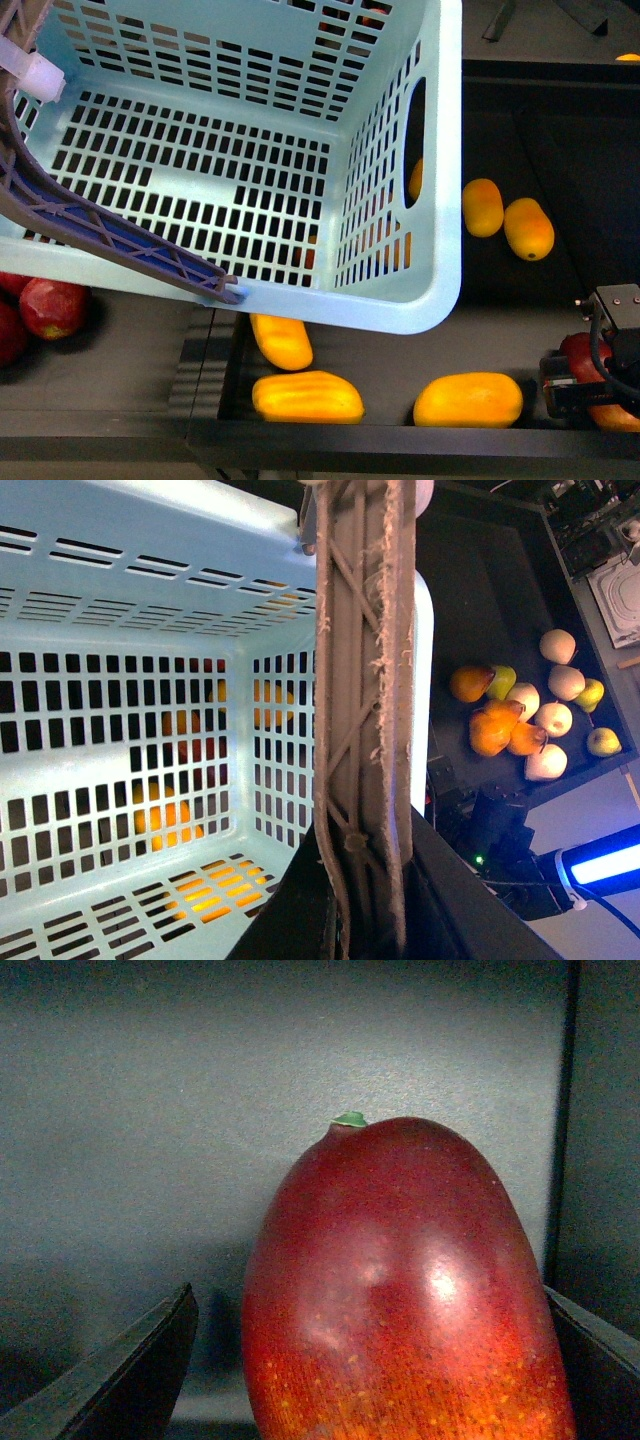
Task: Pick mango and avocado into basket
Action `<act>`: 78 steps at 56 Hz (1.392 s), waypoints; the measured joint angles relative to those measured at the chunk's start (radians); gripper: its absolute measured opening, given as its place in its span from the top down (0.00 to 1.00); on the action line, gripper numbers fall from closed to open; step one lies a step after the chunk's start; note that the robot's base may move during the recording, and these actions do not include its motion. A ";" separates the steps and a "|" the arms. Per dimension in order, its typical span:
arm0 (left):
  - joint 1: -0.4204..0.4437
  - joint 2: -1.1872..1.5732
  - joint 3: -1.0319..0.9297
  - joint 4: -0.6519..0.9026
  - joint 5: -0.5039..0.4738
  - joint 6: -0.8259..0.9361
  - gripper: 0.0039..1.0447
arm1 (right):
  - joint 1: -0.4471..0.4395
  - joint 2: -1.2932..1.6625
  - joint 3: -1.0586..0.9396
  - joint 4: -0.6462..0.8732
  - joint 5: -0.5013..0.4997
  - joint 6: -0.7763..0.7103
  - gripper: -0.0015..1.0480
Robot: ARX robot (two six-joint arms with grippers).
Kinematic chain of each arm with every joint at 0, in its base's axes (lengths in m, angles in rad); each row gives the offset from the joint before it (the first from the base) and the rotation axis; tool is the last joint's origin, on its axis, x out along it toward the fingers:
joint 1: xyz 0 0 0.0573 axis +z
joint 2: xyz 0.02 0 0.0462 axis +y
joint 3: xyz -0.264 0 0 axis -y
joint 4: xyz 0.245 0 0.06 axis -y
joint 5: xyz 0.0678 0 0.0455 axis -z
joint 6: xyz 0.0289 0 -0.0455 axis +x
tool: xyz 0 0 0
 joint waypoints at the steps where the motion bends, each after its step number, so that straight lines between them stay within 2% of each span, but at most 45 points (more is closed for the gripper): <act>1: 0.000 0.000 0.000 0.000 0.000 0.000 0.89 | 0.000 0.002 0.002 -0.001 0.001 0.000 0.07; 23: 0.000 0.000 0.000 0.000 -0.001 0.000 0.89 | -0.018 0.006 -0.007 0.003 -0.004 0.000 0.08; 30: 0.000 0.000 0.000 0.000 0.000 0.000 0.89 | -0.018 0.006 -0.005 0.009 -0.002 -0.005 0.30; 33: 0.000 0.000 0.000 0.000 0.000 0.000 0.89 | -0.018 0.006 -0.005 0.010 -0.001 -0.006 0.34; 59: 0.000 0.000 0.000 0.000 -0.001 0.000 0.89 | -0.018 0.003 -0.003 0.014 -0.009 -0.001 0.35; 78: 0.000 0.000 0.000 0.000 0.000 0.000 0.89 | -0.050 -0.165 -0.042 -0.008 -0.082 0.027 0.35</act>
